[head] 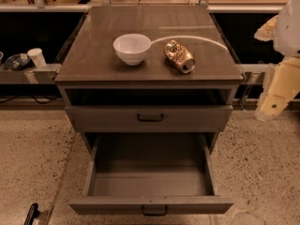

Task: Place orange can into middle drawer

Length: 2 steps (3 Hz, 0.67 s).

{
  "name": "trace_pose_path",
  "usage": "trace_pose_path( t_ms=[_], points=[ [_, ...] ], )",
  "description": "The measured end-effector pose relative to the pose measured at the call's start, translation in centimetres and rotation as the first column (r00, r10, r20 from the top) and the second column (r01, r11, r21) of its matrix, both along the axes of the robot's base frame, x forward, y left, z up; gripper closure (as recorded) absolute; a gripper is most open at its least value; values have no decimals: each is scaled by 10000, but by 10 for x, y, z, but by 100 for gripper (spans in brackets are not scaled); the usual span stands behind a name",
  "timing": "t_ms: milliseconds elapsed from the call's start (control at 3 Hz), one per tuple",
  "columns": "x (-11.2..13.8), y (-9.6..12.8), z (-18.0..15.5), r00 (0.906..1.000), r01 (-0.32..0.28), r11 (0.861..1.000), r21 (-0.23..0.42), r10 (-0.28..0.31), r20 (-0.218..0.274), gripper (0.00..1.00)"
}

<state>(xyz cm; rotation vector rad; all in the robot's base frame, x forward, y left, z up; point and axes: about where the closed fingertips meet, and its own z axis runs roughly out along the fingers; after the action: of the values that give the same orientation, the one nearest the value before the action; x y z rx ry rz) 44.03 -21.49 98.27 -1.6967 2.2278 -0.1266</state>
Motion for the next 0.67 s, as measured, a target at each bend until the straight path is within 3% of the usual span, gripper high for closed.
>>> trace_pose_path(
  t_ms=[333, 667],
  points=[
    [26, 7, -12, 9988, 444, 9987, 235, -439, -202, 0],
    [86, 33, -33, 9948, 916, 9945, 513, -891, -501, 0]
  ],
)
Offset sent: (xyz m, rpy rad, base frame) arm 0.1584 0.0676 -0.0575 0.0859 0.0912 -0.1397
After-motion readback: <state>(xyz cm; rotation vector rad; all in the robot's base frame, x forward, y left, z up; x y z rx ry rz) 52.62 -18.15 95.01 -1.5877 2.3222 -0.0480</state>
